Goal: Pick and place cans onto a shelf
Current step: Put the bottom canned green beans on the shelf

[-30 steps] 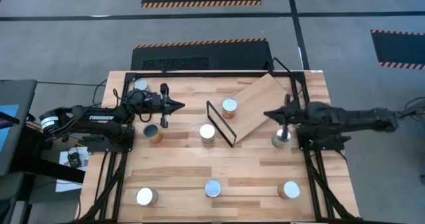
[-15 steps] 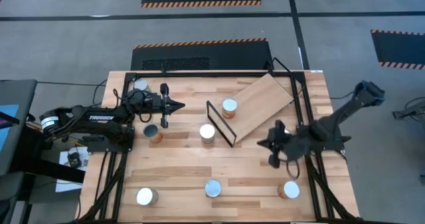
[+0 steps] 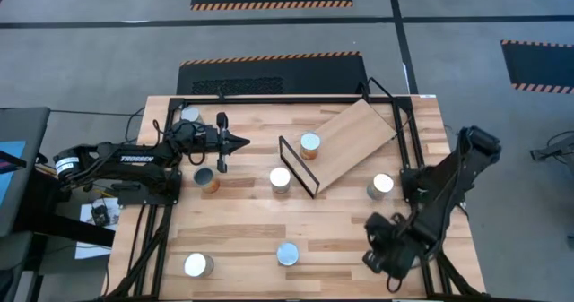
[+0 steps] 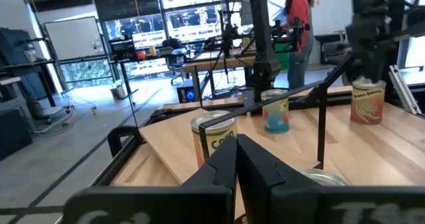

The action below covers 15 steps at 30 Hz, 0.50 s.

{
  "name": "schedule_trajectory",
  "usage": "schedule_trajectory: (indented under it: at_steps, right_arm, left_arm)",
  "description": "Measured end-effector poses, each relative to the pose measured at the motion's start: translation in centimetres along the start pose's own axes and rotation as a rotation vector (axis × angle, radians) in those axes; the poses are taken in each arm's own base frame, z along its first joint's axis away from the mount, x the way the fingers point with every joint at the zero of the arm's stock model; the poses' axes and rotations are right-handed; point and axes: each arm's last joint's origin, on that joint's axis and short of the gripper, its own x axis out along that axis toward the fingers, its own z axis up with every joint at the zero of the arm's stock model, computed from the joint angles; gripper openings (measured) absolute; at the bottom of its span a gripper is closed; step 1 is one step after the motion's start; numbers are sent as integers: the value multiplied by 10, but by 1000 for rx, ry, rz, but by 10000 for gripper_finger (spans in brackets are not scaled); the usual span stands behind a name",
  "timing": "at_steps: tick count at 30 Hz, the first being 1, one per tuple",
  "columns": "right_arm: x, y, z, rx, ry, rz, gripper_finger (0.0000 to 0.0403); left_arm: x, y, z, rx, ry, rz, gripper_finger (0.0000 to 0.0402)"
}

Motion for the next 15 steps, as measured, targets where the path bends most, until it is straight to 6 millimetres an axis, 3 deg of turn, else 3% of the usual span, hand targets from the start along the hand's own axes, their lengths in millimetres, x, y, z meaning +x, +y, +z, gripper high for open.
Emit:
schedule_trajectory:
  at_steps: [8, 15]
  right_arm:
    - [-6, 24, -26, 189, 119, -172, 62]
    - [4, 32, -42, 150, 241, -270, 118]
  left_arm:
    - [0, 0, 0, -6, 0, -1, 1]
    - [0, -1, 0, -33, 1, -4, 1]
